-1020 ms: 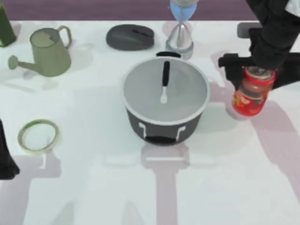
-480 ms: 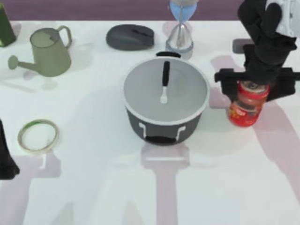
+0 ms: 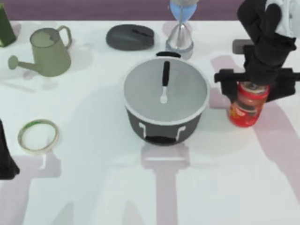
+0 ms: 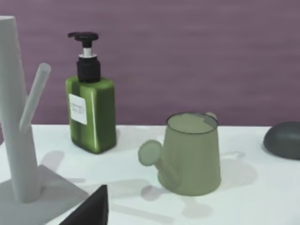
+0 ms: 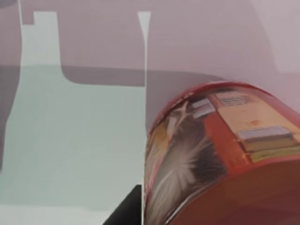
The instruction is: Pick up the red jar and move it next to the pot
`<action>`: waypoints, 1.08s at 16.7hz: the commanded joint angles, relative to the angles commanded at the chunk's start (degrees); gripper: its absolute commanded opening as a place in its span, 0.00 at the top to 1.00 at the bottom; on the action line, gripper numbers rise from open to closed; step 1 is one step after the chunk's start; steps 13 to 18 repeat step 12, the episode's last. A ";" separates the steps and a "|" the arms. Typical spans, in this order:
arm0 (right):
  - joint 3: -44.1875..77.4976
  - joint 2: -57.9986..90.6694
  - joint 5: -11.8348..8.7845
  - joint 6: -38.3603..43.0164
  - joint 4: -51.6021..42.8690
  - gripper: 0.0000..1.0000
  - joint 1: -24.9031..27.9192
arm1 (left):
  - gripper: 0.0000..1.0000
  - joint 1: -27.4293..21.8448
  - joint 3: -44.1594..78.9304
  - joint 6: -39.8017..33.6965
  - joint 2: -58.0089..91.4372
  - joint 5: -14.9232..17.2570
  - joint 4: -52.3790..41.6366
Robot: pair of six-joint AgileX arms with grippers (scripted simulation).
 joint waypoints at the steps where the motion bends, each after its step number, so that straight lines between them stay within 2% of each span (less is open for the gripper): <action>1: 0.00 0.00 0.00 0.00 0.00 0.40 0.00 | 0.00 0.00 0.00 0.00 0.00 0.00 0.00; 6: 0.00 0.00 0.00 0.00 0.00 0.02 0.00 | 0.00 0.00 0.00 0.00 0.00 0.00 0.00; 18: 0.00 0.00 0.00 0.00 0.00 0.00 0.00 | 0.00 0.00 0.00 0.00 0.00 0.00 0.00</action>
